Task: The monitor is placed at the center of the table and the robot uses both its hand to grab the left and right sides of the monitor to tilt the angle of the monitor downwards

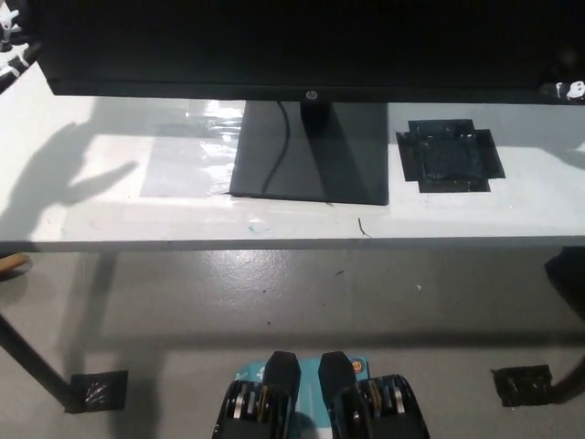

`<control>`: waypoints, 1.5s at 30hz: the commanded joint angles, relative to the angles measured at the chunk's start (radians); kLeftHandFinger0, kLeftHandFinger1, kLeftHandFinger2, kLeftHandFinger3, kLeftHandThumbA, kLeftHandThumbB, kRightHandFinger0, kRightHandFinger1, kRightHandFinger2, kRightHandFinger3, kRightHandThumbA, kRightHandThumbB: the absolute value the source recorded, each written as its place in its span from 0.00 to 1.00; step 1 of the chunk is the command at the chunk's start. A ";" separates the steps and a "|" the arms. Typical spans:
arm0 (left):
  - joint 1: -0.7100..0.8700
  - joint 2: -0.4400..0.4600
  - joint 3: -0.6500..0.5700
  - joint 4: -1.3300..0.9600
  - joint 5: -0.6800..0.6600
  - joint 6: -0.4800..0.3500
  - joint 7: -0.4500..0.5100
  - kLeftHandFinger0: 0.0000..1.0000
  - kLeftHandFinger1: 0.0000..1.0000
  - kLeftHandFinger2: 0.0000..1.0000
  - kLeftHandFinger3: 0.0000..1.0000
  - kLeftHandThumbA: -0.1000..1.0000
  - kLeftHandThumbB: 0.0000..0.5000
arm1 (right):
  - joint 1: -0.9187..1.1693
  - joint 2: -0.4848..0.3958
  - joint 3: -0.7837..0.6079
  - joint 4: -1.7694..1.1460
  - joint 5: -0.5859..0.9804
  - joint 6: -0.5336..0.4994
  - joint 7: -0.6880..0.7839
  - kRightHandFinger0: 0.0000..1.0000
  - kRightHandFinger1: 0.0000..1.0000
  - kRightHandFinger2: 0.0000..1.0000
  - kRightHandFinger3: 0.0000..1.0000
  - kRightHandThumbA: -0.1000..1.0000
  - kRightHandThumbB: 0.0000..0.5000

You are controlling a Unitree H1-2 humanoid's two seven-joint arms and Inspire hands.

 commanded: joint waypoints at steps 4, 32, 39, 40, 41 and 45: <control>0.179 -0.018 0.106 -0.175 -0.135 0.060 -0.053 1.00 1.00 1.00 1.00 1.00 0.83 | -0.090 0.012 0.013 -0.009 -0.084 0.021 -0.075 1.00 1.00 1.00 1.00 0.80 1.00; 0.837 -0.088 0.392 -1.036 -0.503 0.144 -0.112 1.00 1.00 1.00 1.00 1.00 0.70 | 0.595 -0.087 -0.611 -1.008 0.922 0.095 0.572 1.00 1.00 1.00 1.00 0.94 0.98; 0.902 -0.106 0.347 -1.176 -0.465 0.147 -0.124 1.00 1.00 1.00 1.00 1.00 0.77 | 0.897 -0.117 -0.758 -1.300 1.171 0.100 0.599 1.00 1.00 1.00 1.00 1.00 1.00; 0.908 -0.107 0.338 -1.189 -0.463 0.147 -0.131 1.00 1.00 1.00 1.00 1.00 0.79 | 0.929 -0.112 -0.796 -1.321 1.222 0.124 0.615 1.00 1.00 1.00 1.00 0.97 1.00; 0.910 -0.108 0.336 -1.194 -0.461 0.147 -0.134 1.00 1.00 1.00 1.00 1.00 0.79 | 0.940 -0.108 -0.811 -1.329 1.242 0.136 0.623 1.00 1.00 1.00 1.00 0.97 1.00; 0.927 -0.135 0.311 -1.251 -0.440 0.175 -0.130 1.00 1.00 1.00 1.00 1.00 0.94 | 1.030 -0.104 -0.889 -1.416 1.371 0.185 0.657 1.00 1.00 1.00 1.00 0.90 1.00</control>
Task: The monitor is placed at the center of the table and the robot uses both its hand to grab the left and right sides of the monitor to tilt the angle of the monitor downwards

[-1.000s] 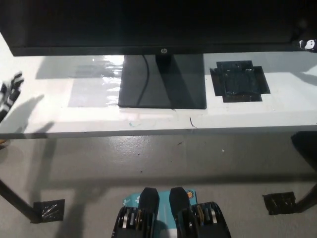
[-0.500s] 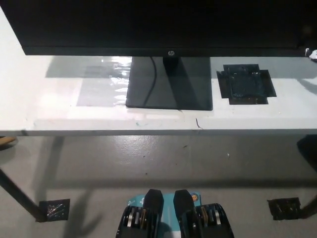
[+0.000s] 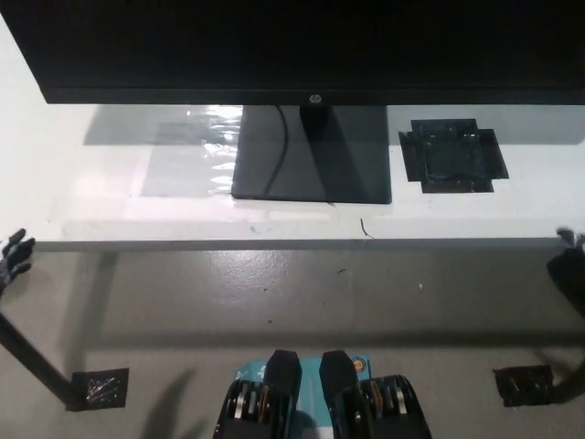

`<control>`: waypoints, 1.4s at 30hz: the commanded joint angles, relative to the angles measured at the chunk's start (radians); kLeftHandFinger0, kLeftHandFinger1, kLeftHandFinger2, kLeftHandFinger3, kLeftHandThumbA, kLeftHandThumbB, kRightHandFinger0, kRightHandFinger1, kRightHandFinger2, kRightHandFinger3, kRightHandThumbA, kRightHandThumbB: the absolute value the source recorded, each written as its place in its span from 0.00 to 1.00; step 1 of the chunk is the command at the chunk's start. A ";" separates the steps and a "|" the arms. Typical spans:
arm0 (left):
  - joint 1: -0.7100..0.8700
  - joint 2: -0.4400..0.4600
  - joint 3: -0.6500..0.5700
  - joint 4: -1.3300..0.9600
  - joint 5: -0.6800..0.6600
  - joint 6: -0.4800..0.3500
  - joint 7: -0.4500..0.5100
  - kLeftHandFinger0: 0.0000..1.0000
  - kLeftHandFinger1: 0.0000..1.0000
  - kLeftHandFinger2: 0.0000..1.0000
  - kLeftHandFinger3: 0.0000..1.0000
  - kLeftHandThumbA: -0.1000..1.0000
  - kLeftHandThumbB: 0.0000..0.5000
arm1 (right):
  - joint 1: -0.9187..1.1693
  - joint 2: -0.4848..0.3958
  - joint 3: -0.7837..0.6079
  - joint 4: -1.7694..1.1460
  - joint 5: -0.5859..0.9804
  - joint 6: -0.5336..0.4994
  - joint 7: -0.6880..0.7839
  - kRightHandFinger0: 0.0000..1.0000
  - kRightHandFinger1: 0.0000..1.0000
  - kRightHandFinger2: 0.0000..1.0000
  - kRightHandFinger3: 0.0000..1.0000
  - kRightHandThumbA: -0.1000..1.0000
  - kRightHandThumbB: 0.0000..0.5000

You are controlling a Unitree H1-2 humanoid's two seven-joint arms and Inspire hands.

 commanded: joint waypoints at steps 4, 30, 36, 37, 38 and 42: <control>0.059 0.028 -0.030 -0.394 -0.158 0.033 -0.071 1.00 1.00 1.00 1.00 1.00 0.90 | 0.285 -0.096 -0.383 -0.725 1.016 0.169 0.422 1.00 1.00 1.00 1.00 0.87 1.00; 0.003 -0.206 -0.178 0.051 0.123 -0.131 0.008 1.00 1.00 1.00 1.00 1.00 0.83 | 0.265 0.473 -0.006 -0.374 0.007 -0.074 0.051 1.00 1.00 1.00 1.00 1.00 0.98; -0.047 -0.221 -0.169 0.195 0.128 -0.131 0.027 1.00 1.00 1.00 1.00 0.99 0.83 | 0.215 0.487 -0.008 -0.217 -0.014 -0.074 0.024 1.00 1.00 1.00 1.00 0.94 0.93; -0.055 -0.220 -0.169 0.210 0.128 -0.131 0.027 1.00 1.00 1.00 1.00 0.98 0.81 | 0.209 0.486 -0.008 -0.205 -0.018 -0.074 0.019 1.00 1.00 1.00 1.00 0.94 0.93; -0.064 -0.221 -0.171 0.222 0.133 -0.131 0.031 1.00 1.00 1.00 1.00 0.98 0.79 | 0.207 0.481 -0.005 -0.198 -0.029 -0.074 0.008 1.00 1.00 1.00 1.00 0.94 0.94; -0.086 -0.221 -0.177 0.266 0.152 -0.131 0.041 1.00 1.00 1.00 1.00 0.99 0.80 | 0.185 0.456 0.029 -0.159 -0.076 -0.074 -0.039 1.00 1.00 1.00 1.00 0.95 0.99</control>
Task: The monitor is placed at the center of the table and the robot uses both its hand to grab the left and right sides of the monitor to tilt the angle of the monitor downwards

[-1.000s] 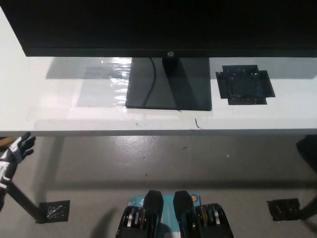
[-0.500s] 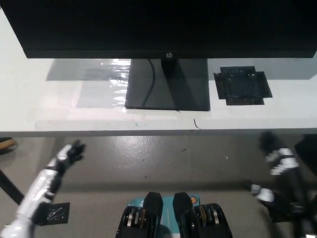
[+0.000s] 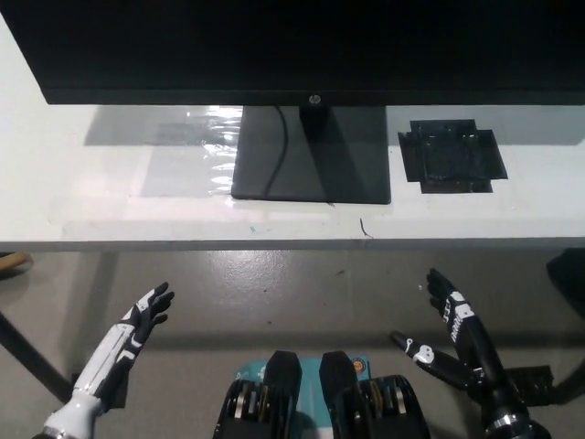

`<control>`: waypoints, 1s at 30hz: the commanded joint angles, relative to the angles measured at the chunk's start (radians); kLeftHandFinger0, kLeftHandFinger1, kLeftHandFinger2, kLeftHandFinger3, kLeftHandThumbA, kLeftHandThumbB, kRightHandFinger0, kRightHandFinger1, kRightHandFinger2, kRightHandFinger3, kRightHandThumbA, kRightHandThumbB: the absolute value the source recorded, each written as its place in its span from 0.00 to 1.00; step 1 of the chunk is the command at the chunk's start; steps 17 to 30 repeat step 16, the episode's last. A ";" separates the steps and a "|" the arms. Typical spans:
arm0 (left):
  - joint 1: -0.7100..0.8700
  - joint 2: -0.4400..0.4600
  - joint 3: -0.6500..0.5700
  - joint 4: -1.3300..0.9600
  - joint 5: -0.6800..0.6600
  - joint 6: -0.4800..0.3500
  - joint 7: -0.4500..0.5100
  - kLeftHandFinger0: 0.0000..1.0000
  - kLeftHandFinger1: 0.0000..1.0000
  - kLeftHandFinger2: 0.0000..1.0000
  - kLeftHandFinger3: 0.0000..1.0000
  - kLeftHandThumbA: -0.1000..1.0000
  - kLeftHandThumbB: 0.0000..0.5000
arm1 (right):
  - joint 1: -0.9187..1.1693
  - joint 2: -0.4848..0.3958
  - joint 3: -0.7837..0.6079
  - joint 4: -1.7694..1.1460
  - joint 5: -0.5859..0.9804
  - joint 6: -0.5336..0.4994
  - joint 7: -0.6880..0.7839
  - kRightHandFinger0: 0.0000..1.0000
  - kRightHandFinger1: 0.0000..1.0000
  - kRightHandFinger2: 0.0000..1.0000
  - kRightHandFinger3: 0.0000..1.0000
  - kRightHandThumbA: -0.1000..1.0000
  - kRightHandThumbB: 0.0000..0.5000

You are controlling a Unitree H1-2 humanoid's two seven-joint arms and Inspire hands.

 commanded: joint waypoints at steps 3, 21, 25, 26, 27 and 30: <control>-0.034 0.005 -0.007 0.022 0.041 -0.048 0.039 1.00 1.00 1.00 1.00 1.00 0.78 | -0.058 -0.027 0.025 0.042 -0.073 -0.054 -0.077 1.00 1.00 1.00 1.00 0.95 0.98; -0.068 0.009 -0.016 0.059 0.051 -0.048 0.025 1.00 1.00 1.00 1.00 1.00 0.75 | -0.091 -0.037 0.032 0.089 -0.068 -0.054 -0.074 1.00 1.00 1.00 1.00 0.94 0.99; -0.068 0.009 -0.016 0.059 0.051 -0.048 0.025 1.00 1.00 1.00 1.00 1.00 0.75 | -0.091 -0.037 0.032 0.089 -0.068 -0.054 -0.074 1.00 1.00 1.00 1.00 0.94 0.99; -0.068 0.009 -0.016 0.059 0.051 -0.048 0.025 1.00 1.00 1.00 1.00 1.00 0.75 | -0.091 -0.037 0.032 0.089 -0.068 -0.054 -0.074 1.00 1.00 1.00 1.00 0.94 0.99; -0.068 0.009 -0.016 0.059 0.051 -0.048 0.025 1.00 1.00 1.00 1.00 1.00 0.75 | -0.091 -0.037 0.032 0.089 -0.068 -0.054 -0.074 1.00 1.00 1.00 1.00 0.94 0.99; -0.068 0.009 -0.016 0.059 0.051 -0.048 0.025 1.00 1.00 1.00 1.00 1.00 0.75 | -0.091 -0.037 0.032 0.089 -0.068 -0.054 -0.074 1.00 1.00 1.00 1.00 0.94 0.99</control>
